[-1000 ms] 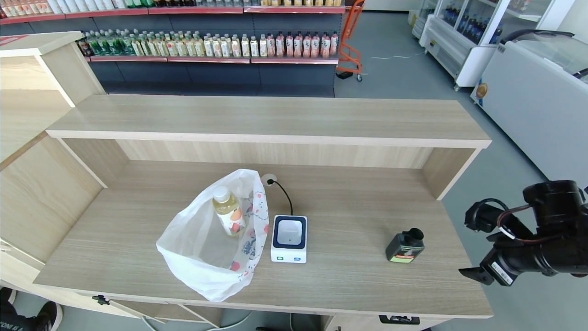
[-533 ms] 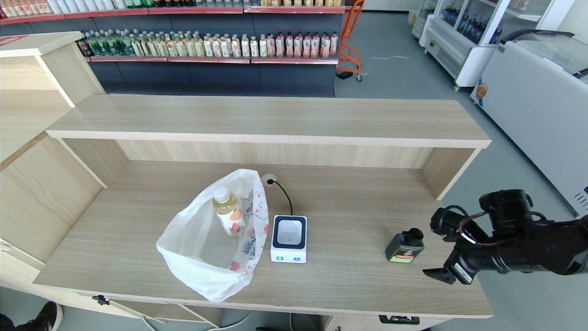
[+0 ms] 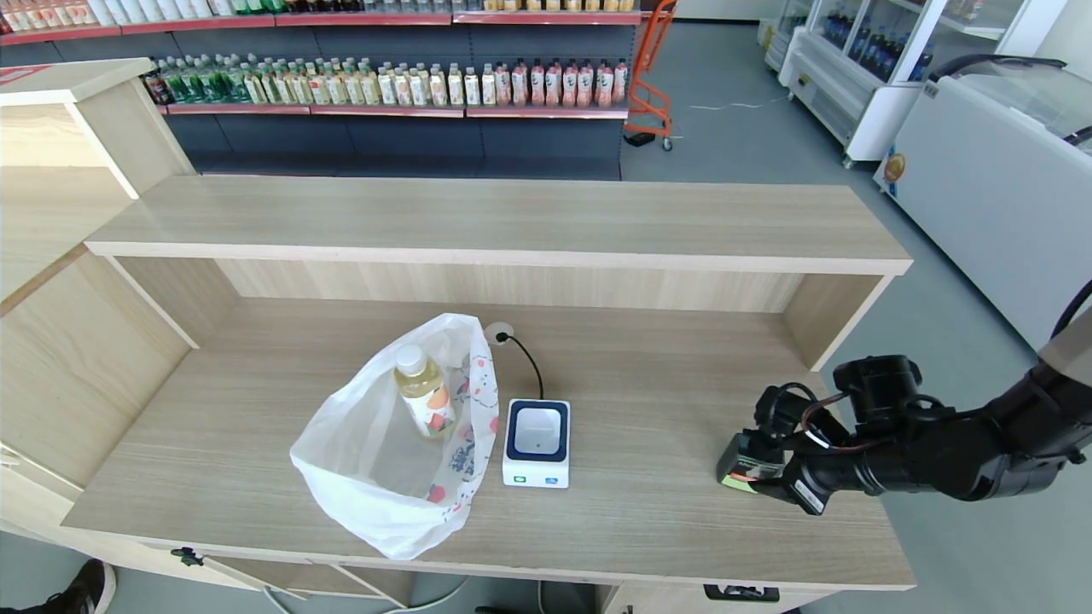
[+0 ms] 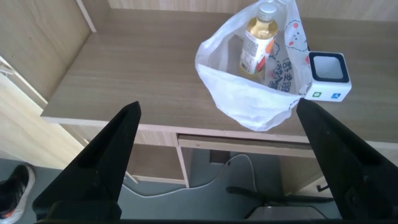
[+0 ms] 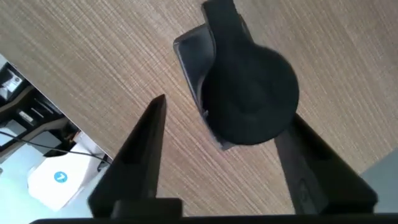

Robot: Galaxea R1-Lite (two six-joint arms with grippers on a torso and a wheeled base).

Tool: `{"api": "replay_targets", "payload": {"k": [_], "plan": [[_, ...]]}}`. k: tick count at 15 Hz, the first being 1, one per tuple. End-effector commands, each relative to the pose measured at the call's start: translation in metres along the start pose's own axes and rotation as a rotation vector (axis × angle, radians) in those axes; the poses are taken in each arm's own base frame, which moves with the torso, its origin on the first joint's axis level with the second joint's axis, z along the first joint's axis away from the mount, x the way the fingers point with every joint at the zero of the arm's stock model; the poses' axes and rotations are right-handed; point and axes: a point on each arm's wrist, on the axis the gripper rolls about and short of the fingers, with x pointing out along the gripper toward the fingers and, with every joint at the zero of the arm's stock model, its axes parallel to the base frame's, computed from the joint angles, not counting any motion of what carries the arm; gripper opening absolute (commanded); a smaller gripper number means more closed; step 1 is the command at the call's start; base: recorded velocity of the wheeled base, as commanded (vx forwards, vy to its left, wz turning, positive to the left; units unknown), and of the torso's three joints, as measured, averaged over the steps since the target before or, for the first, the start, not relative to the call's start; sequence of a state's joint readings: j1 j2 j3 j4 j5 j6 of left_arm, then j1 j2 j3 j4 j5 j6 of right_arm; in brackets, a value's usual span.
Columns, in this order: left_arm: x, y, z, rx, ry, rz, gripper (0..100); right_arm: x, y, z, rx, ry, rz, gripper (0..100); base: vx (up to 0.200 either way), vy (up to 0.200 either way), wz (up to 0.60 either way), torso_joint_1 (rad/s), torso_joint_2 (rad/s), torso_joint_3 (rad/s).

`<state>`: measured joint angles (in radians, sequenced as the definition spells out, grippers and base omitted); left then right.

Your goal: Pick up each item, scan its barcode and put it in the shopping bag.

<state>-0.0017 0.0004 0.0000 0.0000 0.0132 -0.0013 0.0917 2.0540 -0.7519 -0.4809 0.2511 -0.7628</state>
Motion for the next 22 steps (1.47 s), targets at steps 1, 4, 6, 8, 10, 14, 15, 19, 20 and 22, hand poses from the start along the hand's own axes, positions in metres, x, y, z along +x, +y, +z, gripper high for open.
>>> {"api": "replay_targets", "payload": {"k": [1,4,6,8,10,14,15,19,20,22], "plan": [[0.0,0.0,0.0,0.0,0.0,0.001,100,0.005,0.0,-0.001,0.0,0.001,0.003,0,0.0,0.0,0.0,0.0,0.0,0.0],[0.0,0.0,0.0,0.0,0.0,0.001,100,-0.001,0.0,0.001,0.001,-0.022,0.001,0,0.0,0.0,0.0,0.0,0.0,0.0],[0.0,0.0,0.0,0.0,0.0,0.001,100,-0.026,-0.006,0.015,0.004,-0.09,-0.047,0,0.0,0.0,0.0,0.0,0.0,0.0],[0.0,0.0,0.0,0.0,0.0,0.001,100,-0.079,-0.02,0.026,0.126,-0.184,-0.172,0,0.0,0.0,0.0,0.0,0.0,0.0],[0.0,0.0,0.0,0.0,0.0,0.001,100,-0.138,-0.014,0.011,0.138,-0.213,-0.309,0,0.0,0.0,0.0,0.0,0.0,0.0],[0.0,0.0,0.0,0.0,0.0,0.001,100,-0.183,0.006,0.007,-0.588,-0.309,-0.479,0,0.0,0.0,0.0,0.0,0.0,0.0],[0.0,0.0,0.0,0.0,0.0,0.001,100,-0.182,0.012,0.015,-0.875,-0.4,-0.449,0,0.0,0.0,0.0,0.0,0.0,0.0],[0.0,0.0,0.0,0.0,0.0,0.001,100,-0.157,0.072,0.04,-1.774,-0.788,-0.292,0,0.0,0.0,0.0,0.0,0.0,0.0],[0.0,0.0,0.0,0.0,0.0,0.001,100,-0.148,0.089,0.039,-1.869,-0.847,-0.177,0,0.0,0.0,0.0,0.0,0.0,0.0],[0.0,0.0,0.0,0.0,0.0,0.001,100,-0.136,0.108,0.043,-2.021,-0.954,-0.121,0,0.0,0.0,0.0,0.0,0.0,0.0]]}}
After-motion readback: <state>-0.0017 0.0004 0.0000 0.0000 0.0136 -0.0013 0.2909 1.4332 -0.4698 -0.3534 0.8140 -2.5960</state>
